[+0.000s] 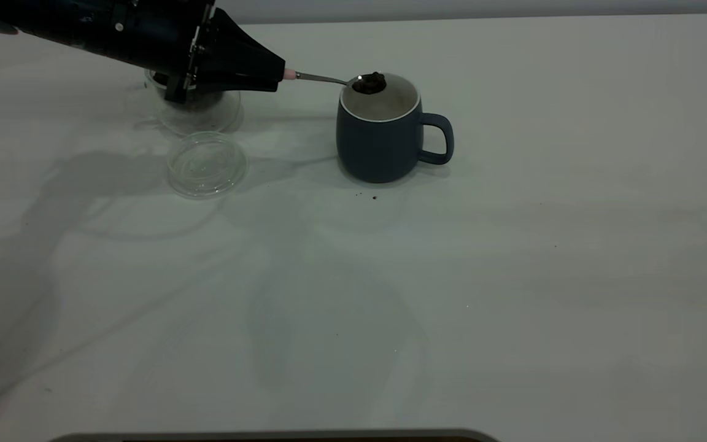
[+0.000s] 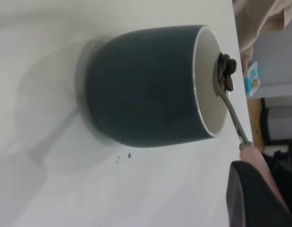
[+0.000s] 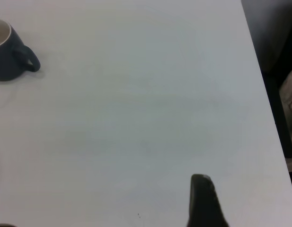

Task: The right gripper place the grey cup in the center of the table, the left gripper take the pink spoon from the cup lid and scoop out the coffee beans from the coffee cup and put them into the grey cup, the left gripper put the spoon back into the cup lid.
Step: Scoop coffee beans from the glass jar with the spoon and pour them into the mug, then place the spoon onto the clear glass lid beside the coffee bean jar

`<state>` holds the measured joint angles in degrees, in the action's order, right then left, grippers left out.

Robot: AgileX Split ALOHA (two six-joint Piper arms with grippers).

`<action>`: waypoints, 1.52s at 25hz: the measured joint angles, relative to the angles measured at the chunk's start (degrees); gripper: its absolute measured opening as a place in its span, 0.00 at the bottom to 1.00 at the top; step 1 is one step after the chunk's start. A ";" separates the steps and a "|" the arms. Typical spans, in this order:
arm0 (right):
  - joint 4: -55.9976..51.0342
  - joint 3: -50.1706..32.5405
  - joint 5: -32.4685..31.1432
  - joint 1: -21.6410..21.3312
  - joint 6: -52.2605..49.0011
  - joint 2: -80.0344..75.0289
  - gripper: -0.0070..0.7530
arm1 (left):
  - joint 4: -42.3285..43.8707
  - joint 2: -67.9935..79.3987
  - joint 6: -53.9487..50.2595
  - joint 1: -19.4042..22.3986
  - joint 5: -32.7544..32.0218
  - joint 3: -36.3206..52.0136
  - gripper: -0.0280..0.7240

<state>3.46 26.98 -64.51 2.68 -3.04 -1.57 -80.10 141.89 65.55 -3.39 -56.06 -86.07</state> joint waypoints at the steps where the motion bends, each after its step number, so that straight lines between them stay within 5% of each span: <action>1: 0.00 0.00 0.00 0.00 0.00 0.00 0.66 | 0.00 0.13 0.92 -0.13 0.00 0.00 0.19; 11: 0.00 0.00 0.00 0.00 0.00 0.00 0.66 | -0.41 0.48 15.95 -1.17 5.40 0.00 0.19; 20: 0.00 0.00 0.00 0.00 0.00 0.00 0.66 | -2.59 0.48 40.35 -2.08 7.03 0.00 0.19; 33: 0.00 0.00 0.00 0.00 0.00 0.00 0.66 | -3.92 -3.94 41.65 -1.91 -0.67 0.00 0.19; 38: 0.00 0.00 0.00 0.00 0.00 0.00 0.66 | 0.53 -9.65 33.81 1.58 -2.39 0.00 0.19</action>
<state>3.46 26.98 -64.51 2.68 -3.04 -1.57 -79.57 132.24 99.36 -1.82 -58.45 -86.07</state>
